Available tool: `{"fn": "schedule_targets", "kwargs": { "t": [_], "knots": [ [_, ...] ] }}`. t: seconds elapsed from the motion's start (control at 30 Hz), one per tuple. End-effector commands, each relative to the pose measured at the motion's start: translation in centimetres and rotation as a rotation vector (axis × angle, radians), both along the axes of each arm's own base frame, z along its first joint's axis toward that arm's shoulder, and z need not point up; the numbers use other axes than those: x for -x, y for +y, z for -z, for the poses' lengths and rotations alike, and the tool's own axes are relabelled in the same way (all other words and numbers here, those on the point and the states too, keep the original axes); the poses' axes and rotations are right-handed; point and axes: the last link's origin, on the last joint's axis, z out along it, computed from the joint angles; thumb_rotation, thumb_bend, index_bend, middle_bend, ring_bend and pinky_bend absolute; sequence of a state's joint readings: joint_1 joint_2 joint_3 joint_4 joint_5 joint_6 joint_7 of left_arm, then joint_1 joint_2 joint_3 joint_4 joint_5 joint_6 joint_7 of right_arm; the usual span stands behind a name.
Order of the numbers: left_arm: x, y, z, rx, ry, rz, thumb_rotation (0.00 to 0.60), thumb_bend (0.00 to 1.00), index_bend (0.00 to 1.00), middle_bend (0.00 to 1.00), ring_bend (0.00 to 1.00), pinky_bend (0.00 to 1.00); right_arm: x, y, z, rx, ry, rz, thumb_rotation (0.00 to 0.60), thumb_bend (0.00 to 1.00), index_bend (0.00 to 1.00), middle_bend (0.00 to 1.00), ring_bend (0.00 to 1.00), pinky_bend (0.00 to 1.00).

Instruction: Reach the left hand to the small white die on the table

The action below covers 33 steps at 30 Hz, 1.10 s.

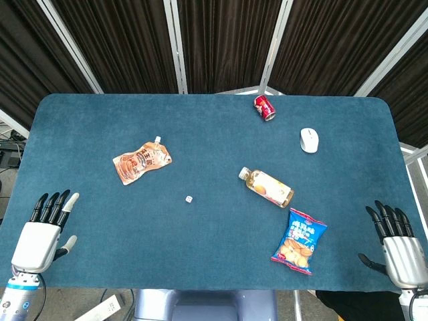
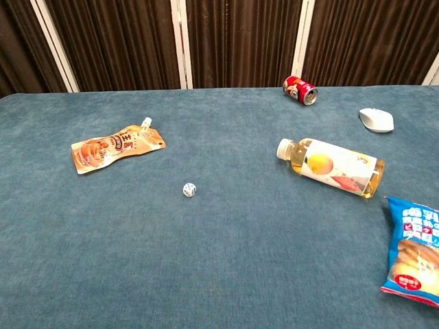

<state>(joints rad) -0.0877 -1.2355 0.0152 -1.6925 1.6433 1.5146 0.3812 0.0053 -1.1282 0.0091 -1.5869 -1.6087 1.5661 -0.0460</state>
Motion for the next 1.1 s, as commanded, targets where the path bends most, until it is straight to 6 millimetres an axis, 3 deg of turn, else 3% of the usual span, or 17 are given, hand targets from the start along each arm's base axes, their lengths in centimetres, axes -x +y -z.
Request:
{"fn": "schedule_targets", "kwargs": {
  "t": [0.03,0.37,0.4,0.47,0.53,0.6,0.7,0.8,0.93,1.1],
  "knots": [
    [0.0,0.0,0.0,0.001,0.001,0.0,0.6,0.28,0.0,0.0,0.0,0.0,-0.1,0.0,0.1,-0.005,0.002,0.003,0.6,0.01,0.06,0.0,0.0,0.0],
    [-0.1,0.3,0.3,0.006,0.0,-0.002,0.6,0.28,0.0,0.0,0.0,0.0,-0.2,-0.1,0.0,-0.001,-0.004,0.002,0.6,0.0,0.06,0.0,0.0,0.0],
    [-0.3,0.5,0.3,0.004,-0.006,0.004,0.6,0.28,0.0,0.03,0.03,0.05,-0.2,-0.1,0.0,-0.001,-0.007,0.004,0.6,0.0,0.06,0.0,0.0,0.0],
    [-0.7,1.2,0.6,-0.001,-0.009,0.025,0.6,0.28,0.0,0.22,0.25,0.28,-0.2,-0.3,-0.1,-0.002,-0.012,0.01,0.6,0.0,0.06,0.0,0.0,0.0],
    [-1.3,1.8,1.1,0.005,-0.009,0.044,0.6,0.28,0.0,0.52,0.56,0.58,-0.2,-0.5,-0.1,-0.001,-0.014,0.012,0.6,0.0,0.06,0.0,0.0,0.0],
    [-2.3,2.8,2.2,0.044,-0.02,0.068,0.6,0.31,0.0,0.65,0.67,0.67,-0.1,-0.7,-0.1,0.0,-0.018,0.015,0.6,0.0,0.06,0.0,0.0,0.0],
    [-3.7,4.2,4.0,0.091,0.011,0.086,0.6,0.41,0.0,0.78,0.78,0.75,0.0,-0.9,-0.2,0.001,-0.023,0.021,0.6,0.01,0.06,0.0,0.0,0.0],
    [-5.2,5.2,5.9,0.16,0.009,0.074,0.6,0.51,0.0,0.85,0.84,0.78,0.0,-1.0,-0.4,0.003,-0.031,0.024,0.6,0.0,0.06,0.0,0.0,0.0],
    [-7.3,6.5,8.7,0.27,0.022,0.06,0.6,0.61,0.0,0.88,0.87,0.8,0.0,-1.3,-0.5,0.006,-0.039,0.022,0.6,0.0,0.06,0.0,0.0,0.0],
    [-9.9,8.2,11.5,0.351,0.075,0.036,0.6,0.64,0.0,0.88,0.87,0.8,0.3,-1.5,-0.9,0.004,-0.05,0.042,0.6,0.0,0.06,0.0,0.0,0.0]
  ]
}}
